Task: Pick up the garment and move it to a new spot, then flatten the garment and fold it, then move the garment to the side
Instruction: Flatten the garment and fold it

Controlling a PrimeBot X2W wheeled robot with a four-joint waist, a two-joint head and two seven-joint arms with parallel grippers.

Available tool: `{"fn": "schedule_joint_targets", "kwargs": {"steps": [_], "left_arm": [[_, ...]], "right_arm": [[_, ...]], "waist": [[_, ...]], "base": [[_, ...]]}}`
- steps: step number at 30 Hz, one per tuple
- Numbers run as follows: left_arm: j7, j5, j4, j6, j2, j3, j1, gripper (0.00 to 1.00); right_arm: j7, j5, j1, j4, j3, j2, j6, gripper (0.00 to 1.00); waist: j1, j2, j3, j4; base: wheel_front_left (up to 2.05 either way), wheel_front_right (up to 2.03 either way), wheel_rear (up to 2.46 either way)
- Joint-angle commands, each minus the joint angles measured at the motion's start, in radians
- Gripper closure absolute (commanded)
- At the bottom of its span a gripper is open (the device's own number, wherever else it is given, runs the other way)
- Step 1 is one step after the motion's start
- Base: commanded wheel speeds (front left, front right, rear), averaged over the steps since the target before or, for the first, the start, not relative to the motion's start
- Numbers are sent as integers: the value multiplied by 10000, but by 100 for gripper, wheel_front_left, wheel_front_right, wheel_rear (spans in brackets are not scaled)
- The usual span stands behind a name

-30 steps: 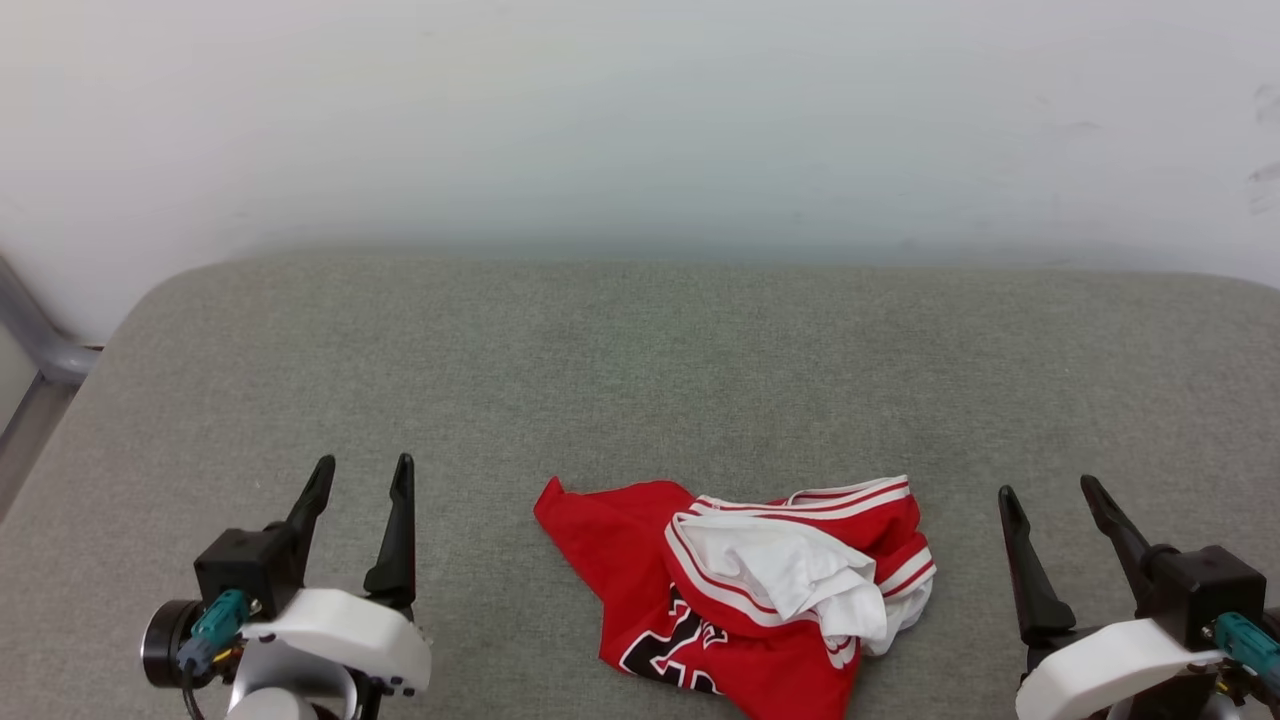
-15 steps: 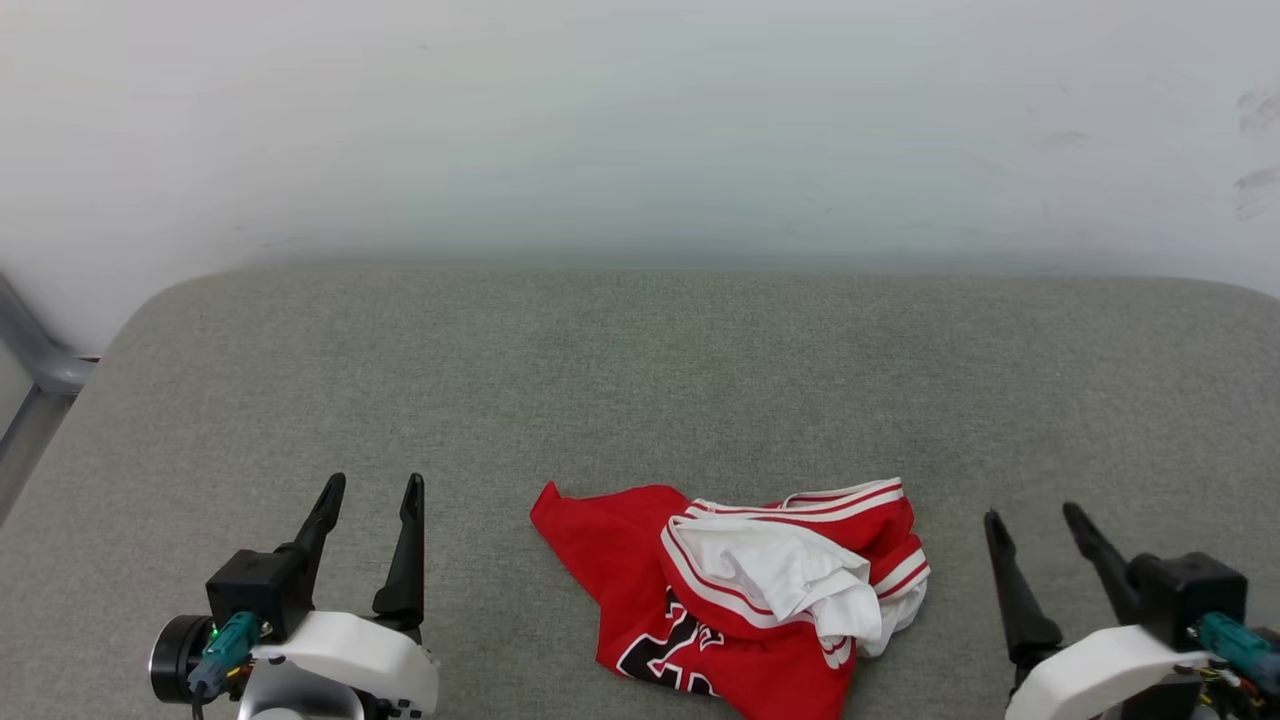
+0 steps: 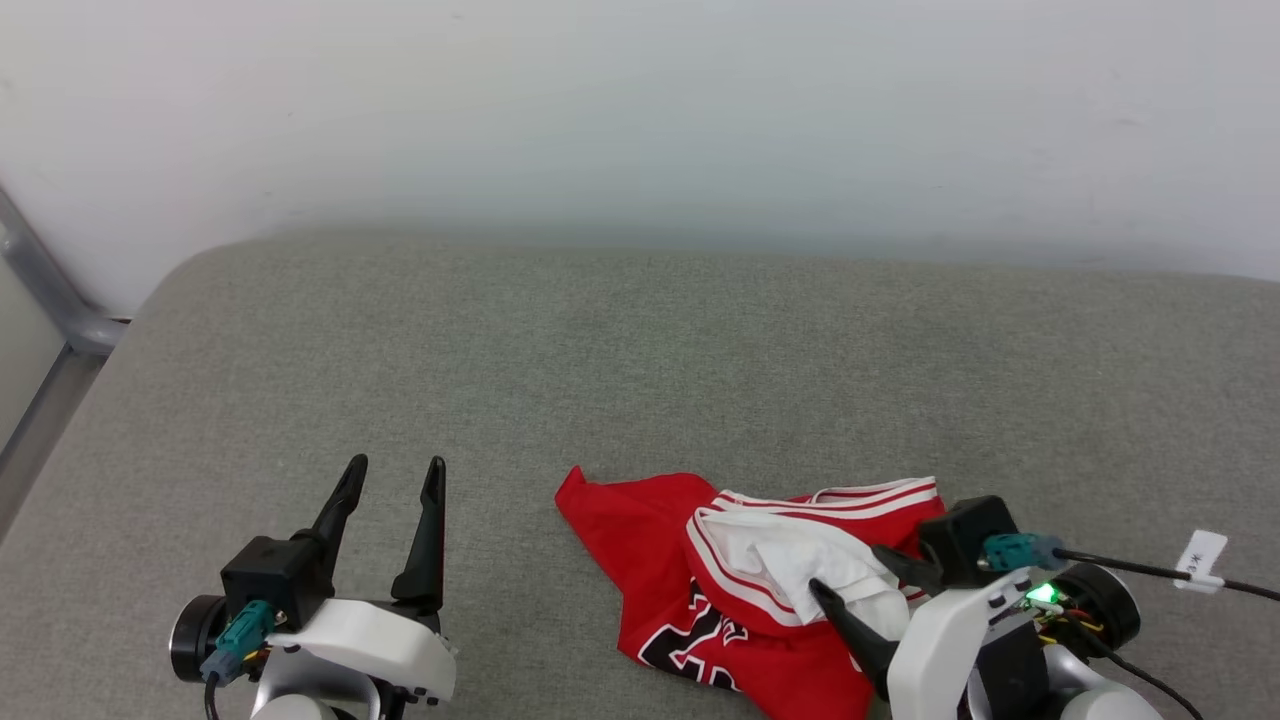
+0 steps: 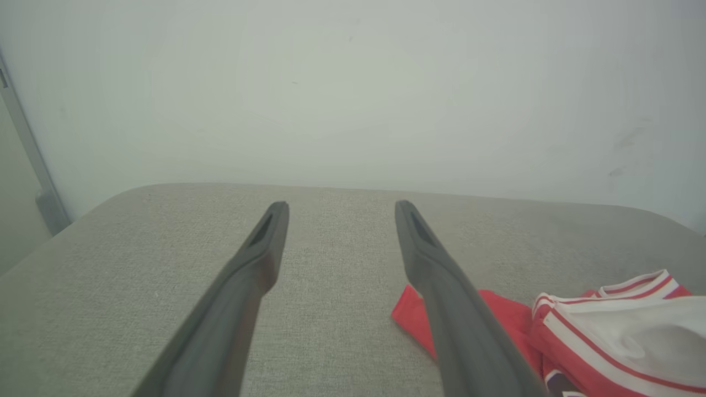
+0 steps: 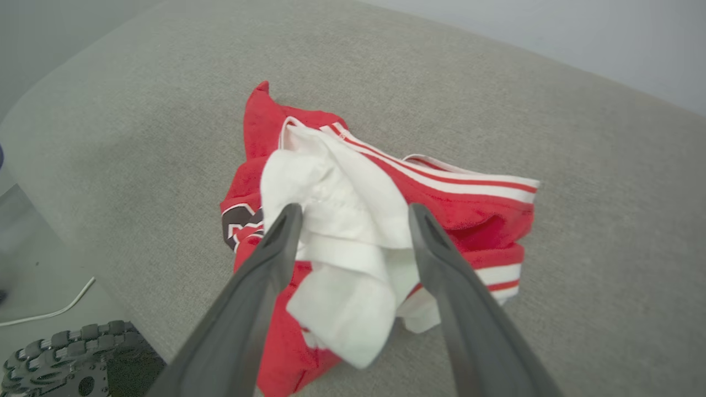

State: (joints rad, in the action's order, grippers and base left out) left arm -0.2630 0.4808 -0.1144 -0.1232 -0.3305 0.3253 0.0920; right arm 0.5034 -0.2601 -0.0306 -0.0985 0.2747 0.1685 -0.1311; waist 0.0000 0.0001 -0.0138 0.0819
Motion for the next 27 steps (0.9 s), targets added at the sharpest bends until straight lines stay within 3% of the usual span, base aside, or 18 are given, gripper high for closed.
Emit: {"fn": "schedule_joint_targets", "kwargs": {"steps": [1,4,7,8,12,17,20,21,27], "left_arm": [[-26,-60,-46,61,56,-21,121,0],[-26,-241,-110,231,213,-83,242,0],[-25,-336,-182,333,352,-128,311,0],[-26,-416,-251,414,443,-200,386,0],[-25,-502,-364,535,545,-295,411,0],[-25,-612,-443,637,700,-427,370,0],[-26,-656,-484,703,744,-498,366,0],[-25,-716,-518,783,797,-559,367,0],[-25,-757,-595,847,880,-673,271,0]], "right_arm": [[276,-176,-196,-51,241,210,7,0],[1246,-638,-756,68,1111,791,7,0],[1627,-847,-1038,287,1388,979,7,0],[1490,-937,-1355,433,1371,978,7,100],[866,-692,-1687,516,888,895,7,100],[237,-167,-1789,733,-555,734,7,100],[-83,118,-1518,885,-1881,646,7,100],[-220,387,-946,1017,-3188,312,7,100],[-134,642,456,1685,-5308,-471,7,100]], "waist": [[0,-1,73,112],[0,-1,380,309],[0,-1,530,363],[0,-1,621,403],[0,-1,661,393],[0,-1,612,275],[0,-1,588,216],[0,-1,584,172],[0,-1,624,37]], "base": [[0,0,0],[0,0,0],[0,0,0],[0,0,0],[0,0,0],[0,0,0],[0,0,0],[0,0,0],[0,0,0]]}}
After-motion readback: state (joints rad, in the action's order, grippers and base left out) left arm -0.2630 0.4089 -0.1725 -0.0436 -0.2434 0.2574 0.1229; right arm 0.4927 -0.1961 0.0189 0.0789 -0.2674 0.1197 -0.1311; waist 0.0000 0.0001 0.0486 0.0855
